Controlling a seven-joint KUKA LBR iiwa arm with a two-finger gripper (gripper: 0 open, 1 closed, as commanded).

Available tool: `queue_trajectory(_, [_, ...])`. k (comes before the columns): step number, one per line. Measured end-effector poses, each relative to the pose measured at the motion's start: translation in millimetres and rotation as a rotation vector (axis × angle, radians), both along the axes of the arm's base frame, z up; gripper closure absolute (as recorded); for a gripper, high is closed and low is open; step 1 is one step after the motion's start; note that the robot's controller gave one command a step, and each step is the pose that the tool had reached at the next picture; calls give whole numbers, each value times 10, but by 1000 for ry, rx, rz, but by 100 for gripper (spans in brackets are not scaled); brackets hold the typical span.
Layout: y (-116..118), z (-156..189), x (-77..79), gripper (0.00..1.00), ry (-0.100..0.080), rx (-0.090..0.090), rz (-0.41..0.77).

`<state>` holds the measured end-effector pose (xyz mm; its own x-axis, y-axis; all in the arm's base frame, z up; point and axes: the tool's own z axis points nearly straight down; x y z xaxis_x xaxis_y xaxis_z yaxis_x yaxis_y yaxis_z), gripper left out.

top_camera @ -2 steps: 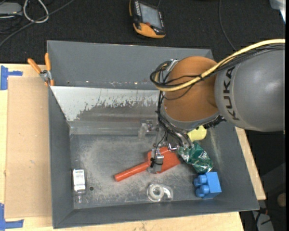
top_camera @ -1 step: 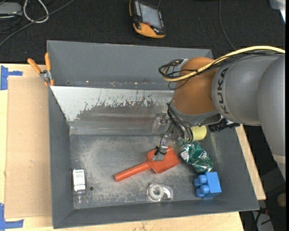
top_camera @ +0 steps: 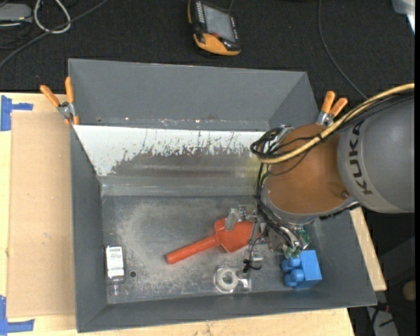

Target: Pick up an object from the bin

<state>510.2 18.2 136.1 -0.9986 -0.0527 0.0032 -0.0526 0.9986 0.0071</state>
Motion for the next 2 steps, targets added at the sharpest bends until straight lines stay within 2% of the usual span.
queue_trajectory(1, [-141,-650,941,100,5,-6,33])
queue_trajectory(2, [-142,-650,941,100,5,-6,32])
